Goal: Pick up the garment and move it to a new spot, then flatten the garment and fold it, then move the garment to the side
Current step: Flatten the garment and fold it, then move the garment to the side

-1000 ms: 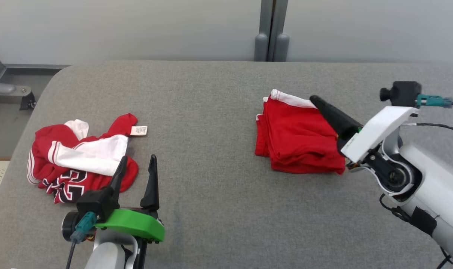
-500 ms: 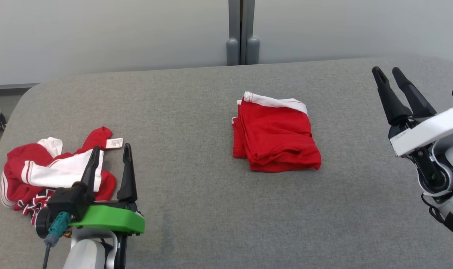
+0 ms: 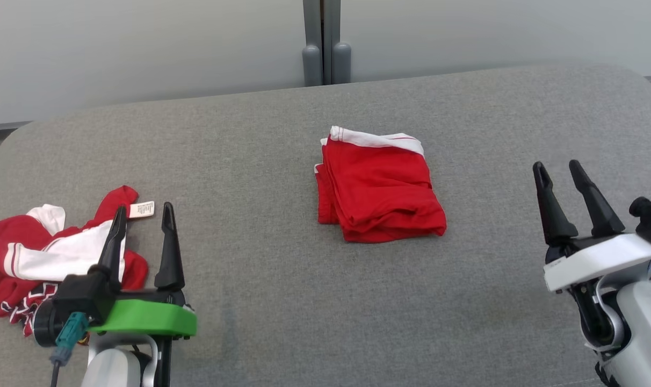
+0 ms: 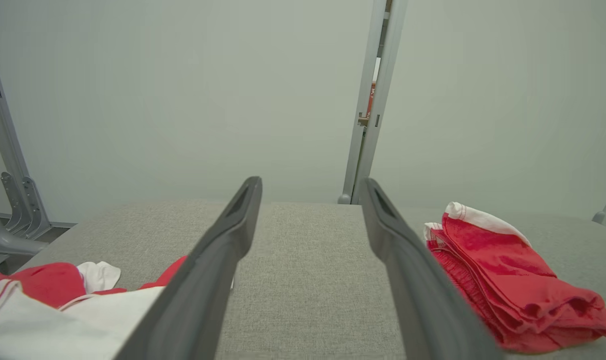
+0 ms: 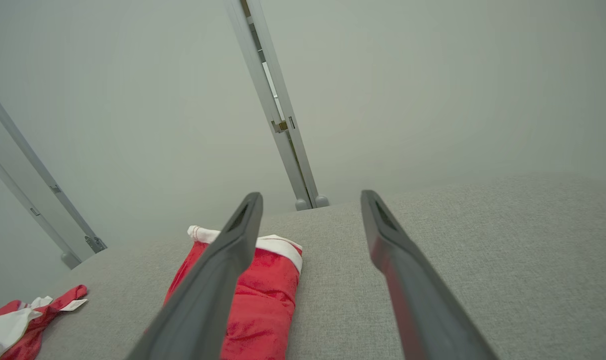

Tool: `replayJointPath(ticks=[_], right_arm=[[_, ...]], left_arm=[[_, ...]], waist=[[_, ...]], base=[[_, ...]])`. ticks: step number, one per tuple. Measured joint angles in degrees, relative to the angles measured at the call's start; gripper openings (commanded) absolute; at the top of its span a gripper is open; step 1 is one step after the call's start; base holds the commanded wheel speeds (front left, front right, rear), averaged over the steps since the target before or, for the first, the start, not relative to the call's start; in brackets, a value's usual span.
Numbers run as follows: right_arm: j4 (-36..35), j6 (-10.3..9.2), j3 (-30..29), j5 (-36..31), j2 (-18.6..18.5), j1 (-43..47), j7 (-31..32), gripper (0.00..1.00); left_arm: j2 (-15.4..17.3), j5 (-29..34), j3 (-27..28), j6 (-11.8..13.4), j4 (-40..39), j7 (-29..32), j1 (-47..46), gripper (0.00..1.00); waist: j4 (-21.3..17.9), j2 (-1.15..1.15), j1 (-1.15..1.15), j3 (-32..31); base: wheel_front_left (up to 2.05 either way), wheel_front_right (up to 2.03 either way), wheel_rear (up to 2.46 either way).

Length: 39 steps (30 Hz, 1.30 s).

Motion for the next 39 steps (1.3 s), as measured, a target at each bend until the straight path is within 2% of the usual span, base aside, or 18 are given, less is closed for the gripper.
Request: replayJointPath(ticks=[3,7,22,28,33,39], right_arm=[[-1.2,0.00,-2.4,-4.7,2.4,2.2,0.0,1.00],[-0.4,0.00,-2.8,-7.8,4.6,4.5,0.0,1.00],[2.6,0.00,-2.4,-8.7,5.4,3.4,0.0,1.00],[9.7,0.00,2.9,-6.4,4.2,-2.8,0.6,1.00],[17.3,0.00,9.2,-2.6,3.5,-12.6,7.2,1.00],[26.4,0.00,14.1,0.9,3.7,-22.8,12.0,1.00]], left_arm=[[-0.2,0.3,1.2,-0.3,0.2,0.0,1.1,1.00],[-0.4,1.5,1.0,-1.2,1.4,0.0,2.1,1.00],[-0.5,2.3,1.7,-1.6,1.5,0.0,2.2,1.00],[-0.5,2.2,0.5,-1.4,1.1,0.0,1.4,1.00],[-0.6,1.5,-0.6,-0.6,0.1,0.0,0.0,1.00],[-0.6,0.6,-2.1,0.2,0.0,0.0,-0.9,1.00]], waist=[[-0.6,0.00,0.00,-0.1],[-1.3,0.00,0.00,-0.2],[-0.6,0.00,0.00,0.1],[0.1,0.00,0.00,1.6],[1.4,0.00,0.00,3.4],[4.0,0.00,0.00,4.7]], base=[[0.00,0.00,0.00],[0.00,0.00,0.00],[0.00,0.00,0.00],[0.00,0.00,0.00],[0.00,0.00,0.00],[0.00,0.00,0.00]])
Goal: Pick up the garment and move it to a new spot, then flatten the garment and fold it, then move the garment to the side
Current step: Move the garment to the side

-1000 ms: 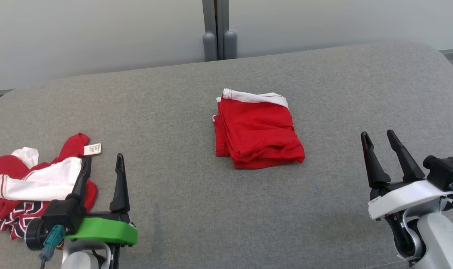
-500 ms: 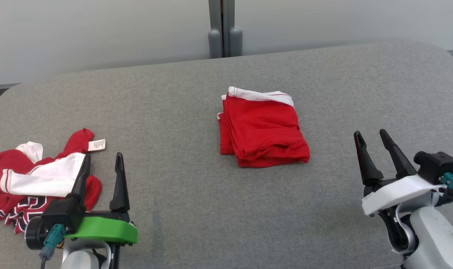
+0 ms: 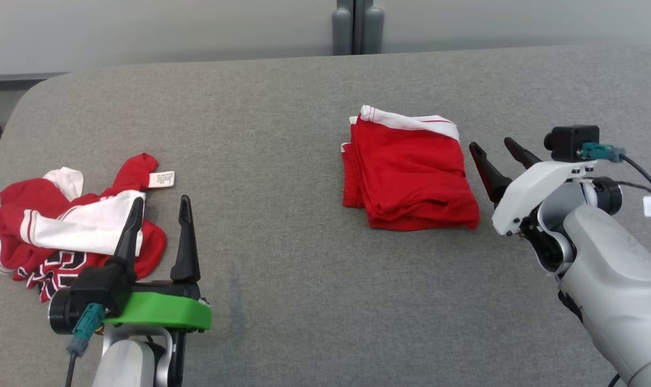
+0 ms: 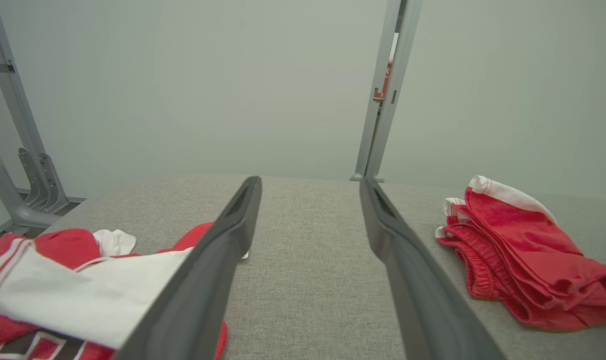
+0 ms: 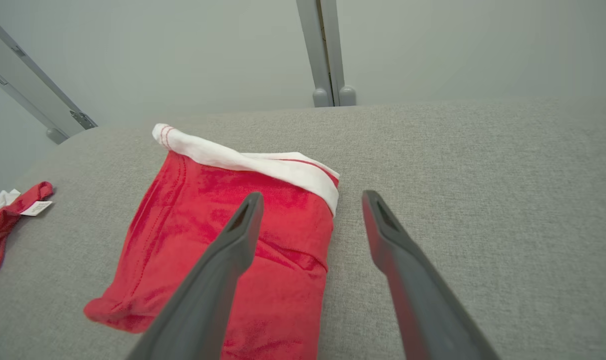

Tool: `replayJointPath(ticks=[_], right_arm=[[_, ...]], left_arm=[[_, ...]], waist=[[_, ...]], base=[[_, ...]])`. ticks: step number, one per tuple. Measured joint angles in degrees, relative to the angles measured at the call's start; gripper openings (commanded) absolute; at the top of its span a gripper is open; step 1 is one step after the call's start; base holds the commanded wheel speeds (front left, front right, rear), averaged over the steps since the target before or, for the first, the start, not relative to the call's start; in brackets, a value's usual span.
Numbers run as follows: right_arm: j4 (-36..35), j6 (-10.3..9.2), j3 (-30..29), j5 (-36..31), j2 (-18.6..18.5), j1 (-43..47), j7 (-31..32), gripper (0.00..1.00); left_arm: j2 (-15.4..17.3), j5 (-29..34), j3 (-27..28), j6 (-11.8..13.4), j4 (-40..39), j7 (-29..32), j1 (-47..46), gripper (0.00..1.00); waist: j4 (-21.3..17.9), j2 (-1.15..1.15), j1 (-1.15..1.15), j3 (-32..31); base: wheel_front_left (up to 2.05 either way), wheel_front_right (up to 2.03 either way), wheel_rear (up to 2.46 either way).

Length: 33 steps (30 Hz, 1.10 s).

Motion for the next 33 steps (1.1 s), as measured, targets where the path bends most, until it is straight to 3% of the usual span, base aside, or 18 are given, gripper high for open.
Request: replayJointPath(ticks=[12,22,23,24,33], right_arm=[[15.0,0.00,4.6,7.2,-1.8,-10.4,8.8,1.00],[17.9,-0.01,7.8,13.9,-2.1,-11.4,15.2,1.00],[17.6,-0.01,8.0,14.3,-2.2,-11.4,15.1,0.75],[17.4,-0.01,8.3,14.8,-2.3,-11.4,14.6,0.00],[16.2,0.00,11.2,18.1,-2.5,-11.2,9.4,0.00]], left_arm=[[0.0,-0.7,-2.2,1.2,-1.2,0.0,-1.9,1.00],[0.0,-1.2,-2.7,1.7,-1.3,0.0,-2.5,1.00],[0.0,-1.1,-2.7,1.7,-1.2,0.0,-2.5,1.00],[0.0,-1.1,-2.7,1.7,-1.1,0.0,-2.5,1.00],[0.0,-0.7,-2.5,1.1,-0.6,0.0,-2.5,1.00]], waist=[[6.3,0.00,0.00,3.7],[9.8,0.00,0.00,7.0],[9.9,0.00,0.00,7.0],[9.9,0.00,0.00,7.0],[7.9,0.00,0.00,5.0]], base=[[0.00,0.00,0.00],[0.00,0.00,0.00],[0.00,0.00,0.00],[0.00,0.00,0.00],[0.00,0.00,0.00]])
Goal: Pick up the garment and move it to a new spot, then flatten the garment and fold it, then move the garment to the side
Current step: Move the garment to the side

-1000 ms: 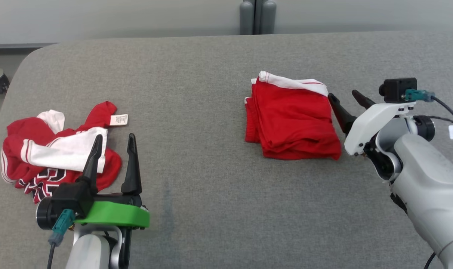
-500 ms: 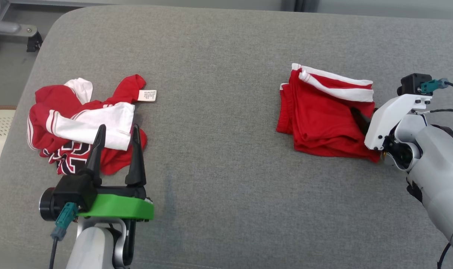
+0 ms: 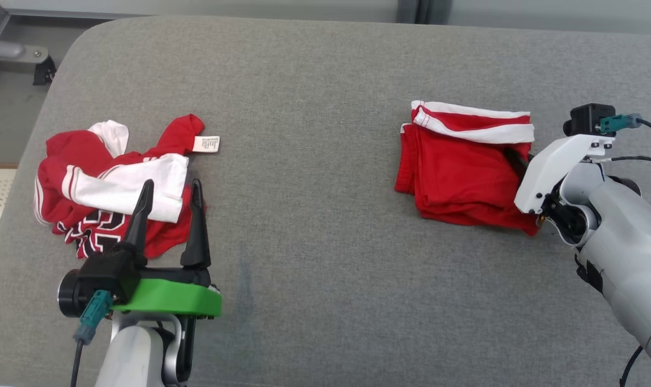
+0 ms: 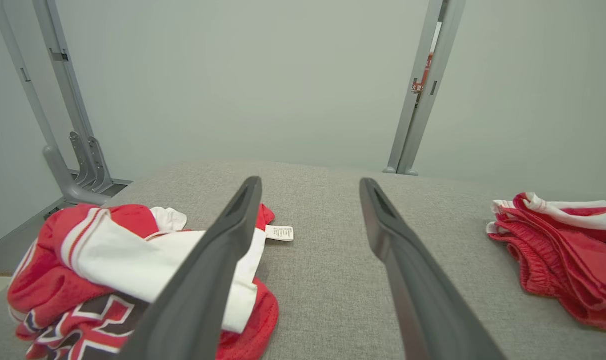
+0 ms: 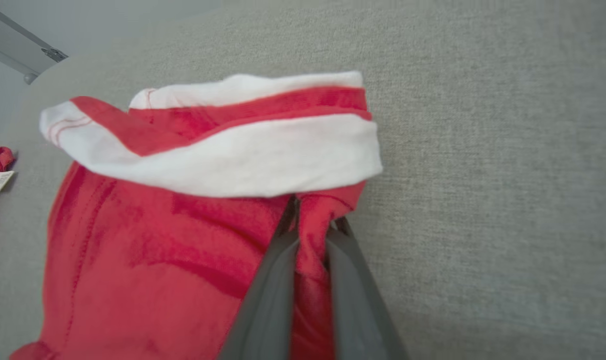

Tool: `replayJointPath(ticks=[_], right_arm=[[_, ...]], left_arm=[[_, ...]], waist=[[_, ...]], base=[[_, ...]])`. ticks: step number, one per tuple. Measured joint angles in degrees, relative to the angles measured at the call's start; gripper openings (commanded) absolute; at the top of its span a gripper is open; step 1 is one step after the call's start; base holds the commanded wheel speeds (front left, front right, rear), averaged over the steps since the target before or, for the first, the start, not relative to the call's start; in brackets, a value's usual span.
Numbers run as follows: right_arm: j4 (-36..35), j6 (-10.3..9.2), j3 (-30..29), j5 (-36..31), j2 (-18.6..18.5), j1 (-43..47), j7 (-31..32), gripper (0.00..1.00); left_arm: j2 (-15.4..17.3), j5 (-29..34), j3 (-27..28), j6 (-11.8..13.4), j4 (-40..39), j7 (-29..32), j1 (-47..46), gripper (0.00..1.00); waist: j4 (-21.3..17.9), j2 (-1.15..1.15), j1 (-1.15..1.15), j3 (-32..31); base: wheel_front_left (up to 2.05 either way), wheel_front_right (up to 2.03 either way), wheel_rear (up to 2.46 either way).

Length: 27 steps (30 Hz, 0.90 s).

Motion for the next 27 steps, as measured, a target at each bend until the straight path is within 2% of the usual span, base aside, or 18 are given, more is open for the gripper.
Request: replayJointPath(ticks=[7,20,27], right_arm=[[-0.2,0.00,2.1,2.9,-0.6,0.2,-1.1,0.00],[-1.4,0.00,4.7,8.7,-2.2,2.5,-3.0,0.00],[-2.6,0.00,6.2,10.9,-2.6,2.1,-3.7,0.00]], left_arm=[[0.0,-0.4,-1.6,-1.0,0.1,0.0,0.1,1.00],[0.0,1.2,-5.8,-2.5,2.1,0.0,-0.2,1.00],[-0.1,2.7,-6.8,-2.9,2.3,0.0,-2.0,1.00]], waist=[[-4.4,0.00,0.00,-1.8],[-16.4,0.00,0.00,-4.0],[-21.5,0.00,0.00,-3.5]], base=[[0.00,0.00,0.00],[0.00,0.00,0.00],[0.00,0.00,0.00]])
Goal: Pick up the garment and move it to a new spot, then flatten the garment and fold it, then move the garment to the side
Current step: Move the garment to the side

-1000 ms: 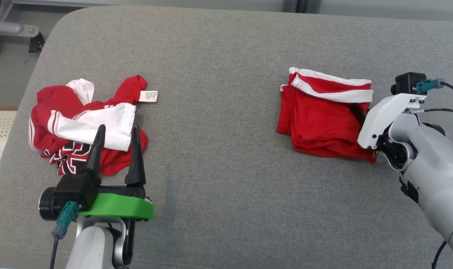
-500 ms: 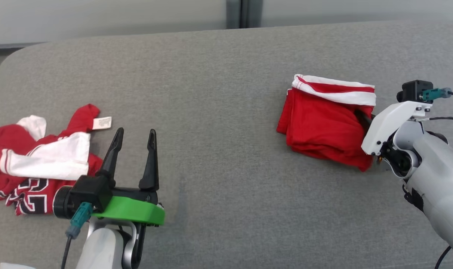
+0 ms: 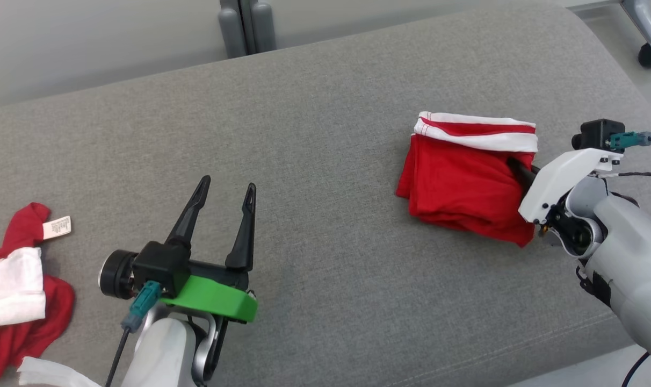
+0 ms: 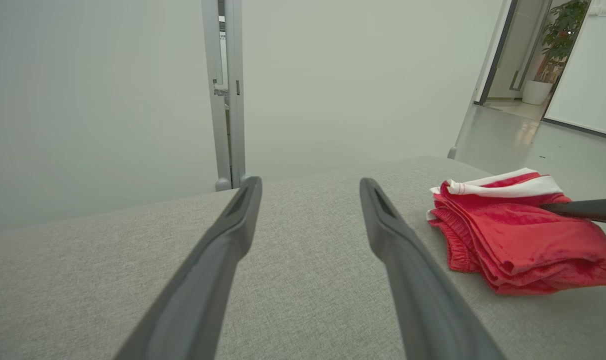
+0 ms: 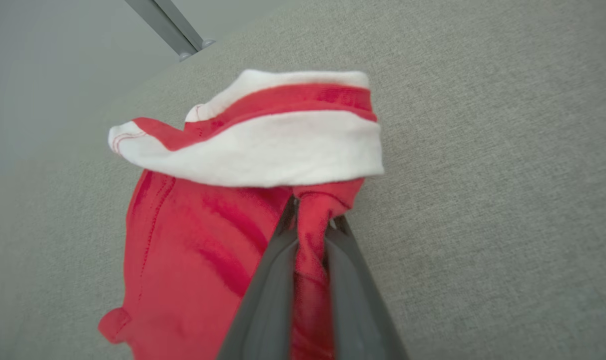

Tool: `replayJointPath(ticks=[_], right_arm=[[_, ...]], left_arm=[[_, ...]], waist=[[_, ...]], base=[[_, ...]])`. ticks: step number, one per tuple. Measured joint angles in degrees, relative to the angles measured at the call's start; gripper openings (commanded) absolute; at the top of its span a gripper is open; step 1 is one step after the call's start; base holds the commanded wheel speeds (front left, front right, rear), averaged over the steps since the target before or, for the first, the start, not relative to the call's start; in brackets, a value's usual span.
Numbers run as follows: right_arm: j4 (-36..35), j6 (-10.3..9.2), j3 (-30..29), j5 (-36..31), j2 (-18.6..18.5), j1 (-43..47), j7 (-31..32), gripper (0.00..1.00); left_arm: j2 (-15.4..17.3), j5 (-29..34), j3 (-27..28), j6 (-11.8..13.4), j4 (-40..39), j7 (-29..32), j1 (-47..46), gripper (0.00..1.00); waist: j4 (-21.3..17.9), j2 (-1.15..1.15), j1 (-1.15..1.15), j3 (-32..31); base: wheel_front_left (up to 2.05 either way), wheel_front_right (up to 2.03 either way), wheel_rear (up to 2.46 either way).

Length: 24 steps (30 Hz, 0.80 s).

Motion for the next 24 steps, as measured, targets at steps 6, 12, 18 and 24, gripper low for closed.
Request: replayJointPath(ticks=[6,12,18,24], right_arm=[[0.0,0.00,2.0,-0.1,-2.8,-5.0,-0.2,0.00],[1.6,0.00,3.3,-0.7,-7.8,-10.9,-1.2,0.00],[4.0,0.00,4.9,-2.8,-12.4,-17.1,-4.0,0.00],[8.6,0.04,6.5,-4.8,-15.0,-21.9,-4.6,0.00]], left_arm=[[0.2,1.8,0.0,-0.1,0.0,0.0,-2.5,1.00],[1.0,4.0,0.0,-0.1,-0.6,0.0,-5.8,1.00],[1.1,4.6,0.4,0.6,-1.9,0.0,-7.4,1.00],[1.0,4.8,0.2,0.9,-2.9,0.0,-8.6,1.00]], waist=[[-1.6,0.00,0.00,3.6],[-1.7,0.00,0.00,9.2],[-0.2,0.00,0.00,15.8],[1.5,0.00,0.00,21.2]], base=[[0.00,0.00,0.00],[0.00,0.00,0.00],[0.00,0.00,0.00],[0.00,0.00,0.00]])
